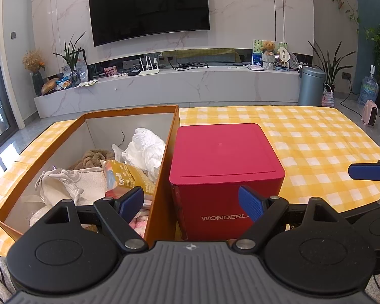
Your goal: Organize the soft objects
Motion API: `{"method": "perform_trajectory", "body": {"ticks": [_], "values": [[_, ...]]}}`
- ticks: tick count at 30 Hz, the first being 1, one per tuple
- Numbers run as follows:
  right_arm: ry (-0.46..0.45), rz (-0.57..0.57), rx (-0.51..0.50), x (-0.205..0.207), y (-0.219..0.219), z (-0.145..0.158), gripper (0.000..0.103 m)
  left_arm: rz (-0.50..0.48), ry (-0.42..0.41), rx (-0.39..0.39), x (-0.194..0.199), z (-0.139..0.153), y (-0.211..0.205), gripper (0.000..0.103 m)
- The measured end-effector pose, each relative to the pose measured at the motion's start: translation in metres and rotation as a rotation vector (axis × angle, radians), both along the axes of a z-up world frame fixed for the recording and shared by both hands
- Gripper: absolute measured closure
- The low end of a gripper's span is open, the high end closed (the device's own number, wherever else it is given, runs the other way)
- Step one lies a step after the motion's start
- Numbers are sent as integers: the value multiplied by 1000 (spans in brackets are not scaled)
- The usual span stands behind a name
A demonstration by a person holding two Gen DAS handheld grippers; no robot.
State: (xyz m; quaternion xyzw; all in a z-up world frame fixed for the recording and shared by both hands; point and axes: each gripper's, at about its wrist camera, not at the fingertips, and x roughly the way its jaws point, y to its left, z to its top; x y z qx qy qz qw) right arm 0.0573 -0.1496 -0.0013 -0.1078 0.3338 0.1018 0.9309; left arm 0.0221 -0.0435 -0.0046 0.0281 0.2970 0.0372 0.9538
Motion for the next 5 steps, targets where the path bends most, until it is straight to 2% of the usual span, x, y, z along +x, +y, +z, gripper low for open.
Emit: {"method": "perform_trajectory", "body": {"ticks": [5], "values": [[2, 0, 3, 0, 0, 0, 3, 3, 4, -5, 1, -1, 0, 4]]}}
